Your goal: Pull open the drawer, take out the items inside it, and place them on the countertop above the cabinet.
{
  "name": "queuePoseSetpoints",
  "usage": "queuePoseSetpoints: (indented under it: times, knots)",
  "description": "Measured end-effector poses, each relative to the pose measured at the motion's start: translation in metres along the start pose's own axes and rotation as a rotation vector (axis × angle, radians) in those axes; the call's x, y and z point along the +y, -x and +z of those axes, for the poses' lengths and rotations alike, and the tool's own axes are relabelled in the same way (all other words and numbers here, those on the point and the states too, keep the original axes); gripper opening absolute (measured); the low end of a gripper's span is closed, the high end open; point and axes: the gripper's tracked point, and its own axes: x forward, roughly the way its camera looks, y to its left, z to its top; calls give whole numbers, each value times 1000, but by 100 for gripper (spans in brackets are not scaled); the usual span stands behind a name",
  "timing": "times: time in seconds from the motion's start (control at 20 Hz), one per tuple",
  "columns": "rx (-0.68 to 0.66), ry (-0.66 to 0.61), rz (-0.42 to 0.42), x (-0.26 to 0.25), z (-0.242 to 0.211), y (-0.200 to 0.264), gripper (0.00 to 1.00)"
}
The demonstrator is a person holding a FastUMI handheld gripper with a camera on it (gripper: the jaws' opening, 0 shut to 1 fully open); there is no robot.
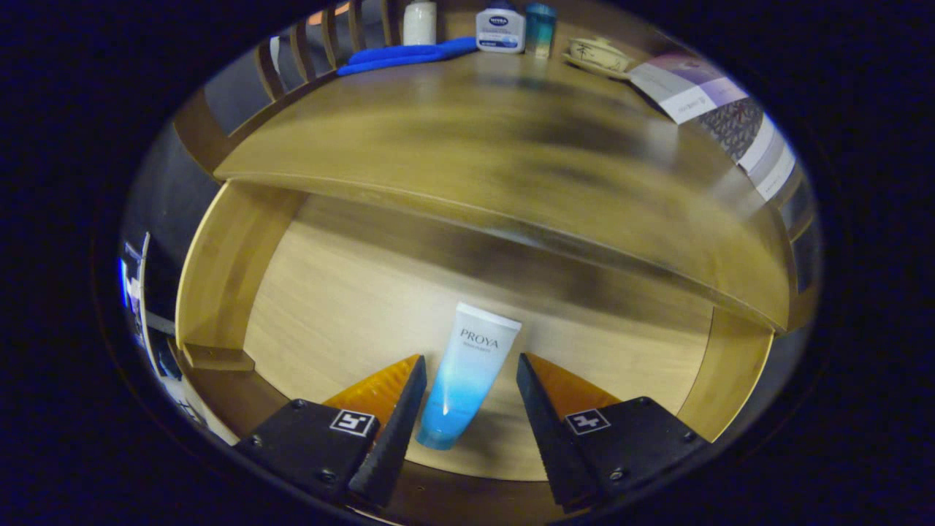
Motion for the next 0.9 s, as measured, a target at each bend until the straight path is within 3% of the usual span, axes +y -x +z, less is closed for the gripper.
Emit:
queuePoseSetpoints:
  times: [0.1, 0.3, 0.6, 0.9]
  knots:
    - [40, -7, 24, 8, -9, -2, 81]
    - [102, 43, 1, 8, -16, -7, 79]
    - [149, 14, -17, 5, -14, -5, 78]
    - [103, 22, -34, 11, 22, 13, 56]
